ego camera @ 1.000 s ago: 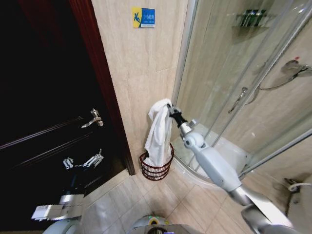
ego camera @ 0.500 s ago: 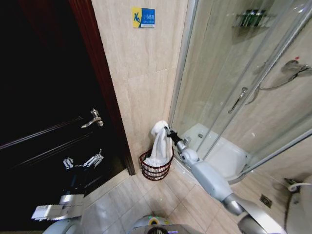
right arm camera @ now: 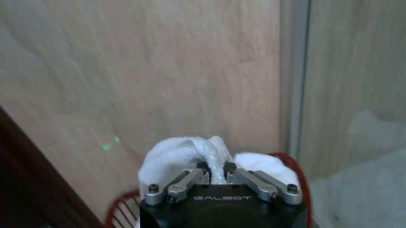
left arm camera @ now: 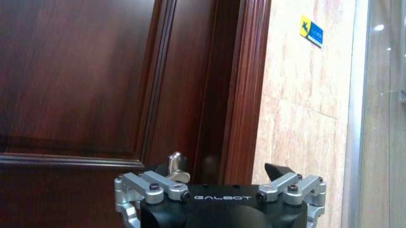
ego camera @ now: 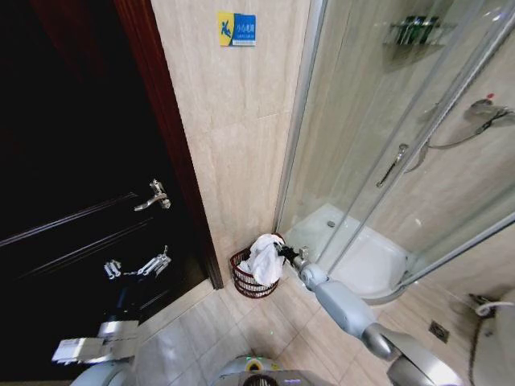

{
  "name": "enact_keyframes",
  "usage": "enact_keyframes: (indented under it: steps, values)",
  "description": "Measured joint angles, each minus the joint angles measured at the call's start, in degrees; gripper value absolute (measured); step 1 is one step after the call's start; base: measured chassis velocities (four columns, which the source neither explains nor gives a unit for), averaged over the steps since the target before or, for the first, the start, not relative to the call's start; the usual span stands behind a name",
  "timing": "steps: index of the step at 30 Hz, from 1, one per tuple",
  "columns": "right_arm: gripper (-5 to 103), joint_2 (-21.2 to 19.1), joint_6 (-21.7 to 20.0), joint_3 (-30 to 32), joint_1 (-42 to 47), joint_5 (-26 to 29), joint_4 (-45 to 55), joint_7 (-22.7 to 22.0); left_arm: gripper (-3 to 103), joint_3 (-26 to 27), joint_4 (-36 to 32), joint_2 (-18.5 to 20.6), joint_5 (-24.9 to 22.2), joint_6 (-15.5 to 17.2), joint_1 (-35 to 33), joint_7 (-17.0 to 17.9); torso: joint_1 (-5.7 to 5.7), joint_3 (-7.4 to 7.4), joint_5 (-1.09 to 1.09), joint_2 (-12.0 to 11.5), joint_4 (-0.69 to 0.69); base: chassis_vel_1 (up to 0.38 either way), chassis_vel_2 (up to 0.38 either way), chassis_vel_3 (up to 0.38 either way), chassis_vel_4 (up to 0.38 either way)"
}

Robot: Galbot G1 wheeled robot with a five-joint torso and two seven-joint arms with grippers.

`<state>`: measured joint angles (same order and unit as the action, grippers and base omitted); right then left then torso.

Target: Discard the used towel into the hamper.

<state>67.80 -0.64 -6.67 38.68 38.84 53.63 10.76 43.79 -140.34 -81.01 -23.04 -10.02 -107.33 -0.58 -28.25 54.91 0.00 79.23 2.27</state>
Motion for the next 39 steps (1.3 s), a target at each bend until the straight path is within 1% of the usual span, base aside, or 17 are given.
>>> enact_keyframes:
  steps: [2, 6, 13, 22, 25, 26, 27, 28, 30, 31, 32, 33, 34, 35, 37, 38, 39]
  values:
    - [9, 0.3, -0.7, -0.2, -1.2, -1.0, -1.6, -0.6, 100, 0.0, 0.0, 0.0, 0.0, 0.0, 0.0, 0.0, 0.00, 0.00, 0.00, 0.0, 0.00, 0.000, 0.000, 0.000, 0.000]
    - [9, 1.0, 0.9, -0.7, -3.9, -1.8, -4.4, -2.7, 100, 0.0, 0.0, 0.0, 0.0, 0.0, 0.0, 0.0, -0.02, 0.01, 0.00, 0.0, 0.01, 0.000, 0.000, 0.000, 0.000]
    - [9, 3.1, 8.7, -2.6, -7.5, -0.1, -6.4, -2.2, 100, 0.0, 0.0, 0.0, 0.0, 0.0, 0.0, 0.0, -0.01, 0.01, 0.00, 0.0, 0.01, 0.000, 0.000, 0.000, 0.000]
    - [9, 4.5, 12.1, -3.7, -10.7, -0.8, -7.8, -1.5, 100, 0.0, 0.0, 0.0, 0.0, 0.0, 0.0, 0.0, -0.01, 0.00, -0.01, 0.0, 0.00, 0.000, 0.000, 0.000, 0.000]
    - [9, 3.9, 9.1, -4.2, -9.7, -2.2, -8.0, 0.1, 100, 0.0, 0.0, 0.0, 0.0, 0.0, 0.0, 0.0, -0.01, 0.00, -0.01, 0.0, 0.01, 0.000, 0.000, 0.000, 0.000]
    - [9, 3.9, 9.1, -4.2, -9.7, -2.2, -8.0, 0.1, 100, 0.0, 0.0, 0.0, 0.0, 0.0, 0.0, 0.0, -0.01, 0.00, -0.01, 0.0, 0.01, 0.000, 0.000, 0.000, 0.000]
    - [9, 3.4, 7.3, -4.3, -8.9, -2.4, -7.6, 0.8, 100, 0.0, 0.0, 0.0, 0.0, 0.0, 0.0, 0.0, -0.01, 0.00, 0.00, 0.0, -0.01, 0.000, 0.000, 0.000, 0.000]
    - [8, 2.8, 3.4, -4.4, -7.6, -2.6, -6.8, 1.6, 100, 0.0, 0.0, 0.0, 0.0, 0.0, 0.0, 0.0, -0.01, 0.01, 0.01, 0.0, -0.02, 0.000, 0.000, 0.000, 0.000]
    - [18, 2.0, -2.1, -4.3, -6.2, -3.3, -5.8, 3.5, 100, 0.0, 0.0, 0.0, 0.0, 0.0, 0.0, 0.0, 0.00, 0.00, 0.01, 0.0, -0.02, 0.000, 0.000, 0.000, 0.000]
    - [18, 2.0, -2.1, -4.3, -6.2, -3.3, -5.8, 3.5, 100, 0.0, 0.0, 0.0, 0.0, 0.0, 0.0, 0.0, 0.00, 0.00, 0.01, 0.0, -0.02, 0.000, 0.000, 0.000, 0.000]
    - [18, 1.8, -3.9, -4.1, -5.8, -3.7, -5.6, 4.3, 100, 0.0, 0.0, 0.0, 0.0, 0.0, 0.0, 0.0, 0.00, 0.00, 0.01, 0.0, -0.02, 0.000, 0.000, 0.000, 0.000]
    - [24, 1.5, -5.6, -3.9, -5.4, -3.8, -5.1, 4.9, 100, 0.0, 0.0, 0.0, 0.0, 0.0, 0.0, 0.0, 0.00, 0.00, 0.01, 0.0, 0.00, 0.000, 0.000, 0.000, 0.000]
    - [29, 1.2, -6.7, -3.9, -5.1, -3.8, -4.8, 5.1, 100, 0.0, 0.0, 0.0, 0.0, 0.0, 0.0, 0.0, 0.00, 0.00, 0.00, 0.0, 0.00, 0.000, 0.000, 0.000, 0.000]
    - [29, 1.2, -6.7, -3.9, -5.1, -3.8, -4.8, 5.1, 100, 0.0, 0.0, 0.0, 0.0, 0.0, 0.0, 0.0, 0.00, 0.00, 0.00, 0.0, 0.00, 0.000, 0.000, 0.000, 0.000]
    - [39, 0.4, -8.4, -4.4, -4.9, -4.0, -4.4, 5.4, 100, 0.0, 0.0, 0.0, 0.0, 0.0, 0.0, 0.0, 0.00, 0.00, 0.00, 0.0, 0.00, 0.000, 0.000, 0.000, 0.000]
    - [39, 0.4, -8.4, -4.4, -4.9, -4.0, -4.4, 5.4, 100, 0.0, 0.0, 0.0, 0.0, 0.0, 0.0, 0.0, 0.00, 0.00, 0.00, 0.0, 0.00, 0.000, 0.000, 0.000, 0.000]
    - [45, 0.1, -9.1, -4.8, -4.9, -4.2, -4.4, 5.6, 100, 0.0, 0.0, 0.0, 0.0, 0.0, 0.0, 0.0, 0.00, 0.00, 0.00, 0.0, 0.00, 0.000, 0.000, 0.000, 0.000]
